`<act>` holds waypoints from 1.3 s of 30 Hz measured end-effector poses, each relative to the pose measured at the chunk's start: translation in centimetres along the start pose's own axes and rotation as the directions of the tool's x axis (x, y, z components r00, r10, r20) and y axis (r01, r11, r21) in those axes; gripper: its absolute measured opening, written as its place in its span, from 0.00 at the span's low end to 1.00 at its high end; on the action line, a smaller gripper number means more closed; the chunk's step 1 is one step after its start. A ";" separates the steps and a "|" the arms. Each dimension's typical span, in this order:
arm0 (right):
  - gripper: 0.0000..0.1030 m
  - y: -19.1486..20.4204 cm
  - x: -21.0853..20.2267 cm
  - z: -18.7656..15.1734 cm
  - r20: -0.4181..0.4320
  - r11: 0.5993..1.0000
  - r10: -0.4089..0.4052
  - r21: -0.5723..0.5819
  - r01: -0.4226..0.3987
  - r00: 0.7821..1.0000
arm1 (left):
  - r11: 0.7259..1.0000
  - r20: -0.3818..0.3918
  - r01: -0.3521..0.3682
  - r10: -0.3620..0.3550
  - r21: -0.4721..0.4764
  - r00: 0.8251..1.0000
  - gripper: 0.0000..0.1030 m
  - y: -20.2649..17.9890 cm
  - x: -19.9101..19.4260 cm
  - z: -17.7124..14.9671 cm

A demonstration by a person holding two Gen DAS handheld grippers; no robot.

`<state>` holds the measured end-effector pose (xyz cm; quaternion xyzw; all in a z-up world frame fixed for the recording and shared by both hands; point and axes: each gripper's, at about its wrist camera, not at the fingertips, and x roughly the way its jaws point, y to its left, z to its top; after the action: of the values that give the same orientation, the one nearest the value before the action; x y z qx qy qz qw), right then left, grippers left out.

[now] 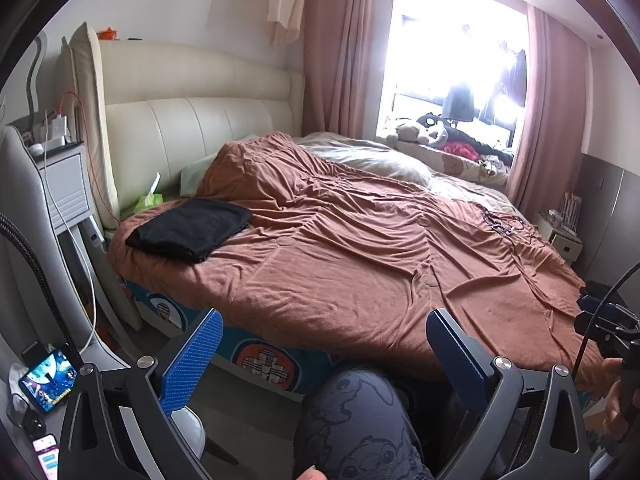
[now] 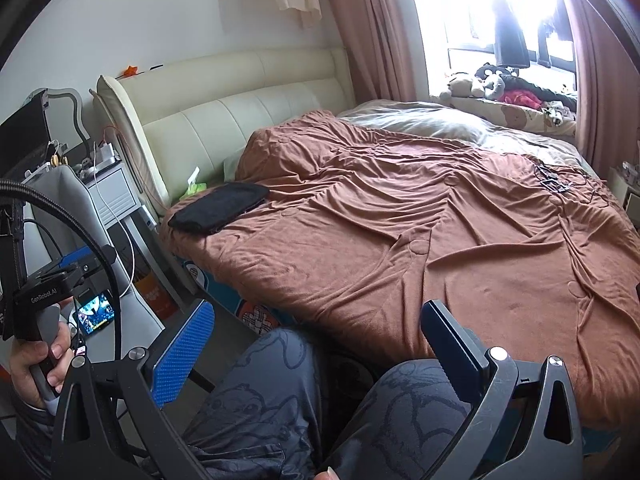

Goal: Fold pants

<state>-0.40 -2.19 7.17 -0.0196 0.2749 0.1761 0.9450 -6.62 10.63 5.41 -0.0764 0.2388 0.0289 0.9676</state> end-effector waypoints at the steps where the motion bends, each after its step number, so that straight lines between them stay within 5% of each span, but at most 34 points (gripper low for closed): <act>1: 1.00 0.0 0.0 0.0 0.000 1.000 0.001 0.000 -0.001 1.000 | 1.000 0.000 0.000 0.000 0.001 1.000 1.00 -0.1 -0.1 0.0; 39: 1.00 0.0 -1.8 -1.4 0.023 1.000 -0.018 0.026 0.017 1.000 | 1.000 0.036 0.027 -0.028 0.016 0.999 1.00 -0.8 -2.3 0.7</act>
<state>-2.52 -2.97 6.96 -0.0079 0.2661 0.1645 0.9498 -8.28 9.93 7.17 -0.0716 0.2206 0.0152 0.9726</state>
